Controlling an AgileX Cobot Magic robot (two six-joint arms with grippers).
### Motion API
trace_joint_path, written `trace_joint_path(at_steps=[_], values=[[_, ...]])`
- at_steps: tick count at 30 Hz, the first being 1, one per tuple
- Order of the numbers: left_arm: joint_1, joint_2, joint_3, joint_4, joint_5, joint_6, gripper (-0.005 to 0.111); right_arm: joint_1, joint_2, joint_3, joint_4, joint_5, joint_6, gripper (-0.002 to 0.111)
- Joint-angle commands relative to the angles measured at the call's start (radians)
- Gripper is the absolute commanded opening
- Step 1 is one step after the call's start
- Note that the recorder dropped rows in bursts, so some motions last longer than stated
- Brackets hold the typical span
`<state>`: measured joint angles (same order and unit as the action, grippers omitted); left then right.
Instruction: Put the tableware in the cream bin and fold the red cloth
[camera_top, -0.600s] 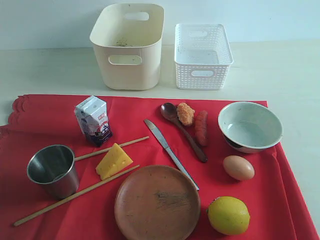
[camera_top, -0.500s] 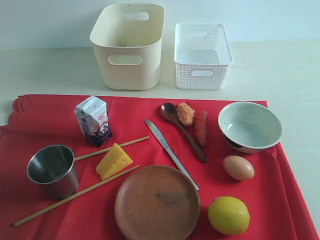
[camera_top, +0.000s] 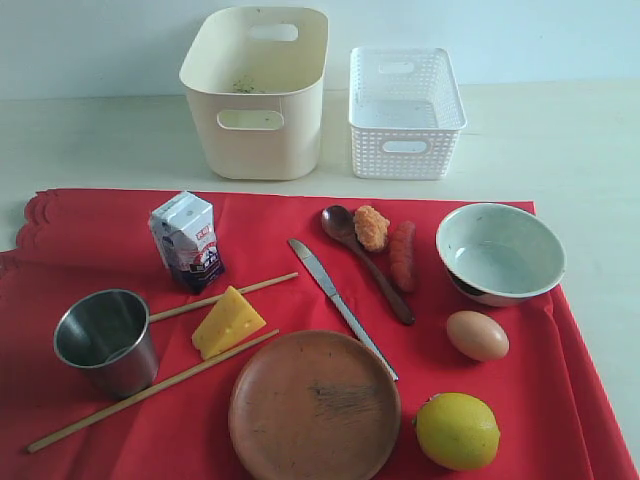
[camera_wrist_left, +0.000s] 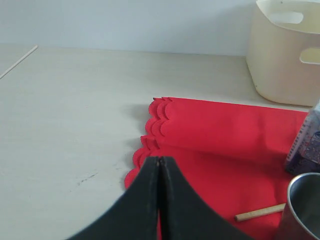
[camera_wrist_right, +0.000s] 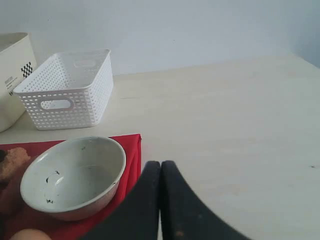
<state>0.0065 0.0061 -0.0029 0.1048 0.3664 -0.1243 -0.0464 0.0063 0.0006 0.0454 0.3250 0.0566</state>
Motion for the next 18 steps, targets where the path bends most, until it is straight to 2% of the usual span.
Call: trace_joint_path(at_steps=[1, 9, 14, 18], values=[[-0.007, -0.006, 0.003, -0.001, -0.007, 0.000, 0.000, -0.001, -0.006, -0.001, 0.002, -0.017, -0.003, 0.000], [-0.007, -0.006, 0.003, -0.001, -0.007, 0.000, 0.000, -0.001, -0.006, -0.001, -0.009, -0.019, -0.013, 0.000], [-0.007, -0.006, 0.003, -0.001, -0.007, 0.000, 0.000, -0.001, -0.006, -0.001, -0.192, -0.126, -0.176, 0.000], [-0.007, -0.006, 0.003, -0.001, -0.007, 0.000, 0.000, -0.001, -0.006, -0.001, -0.026, -0.305, -0.057, 0.000]])
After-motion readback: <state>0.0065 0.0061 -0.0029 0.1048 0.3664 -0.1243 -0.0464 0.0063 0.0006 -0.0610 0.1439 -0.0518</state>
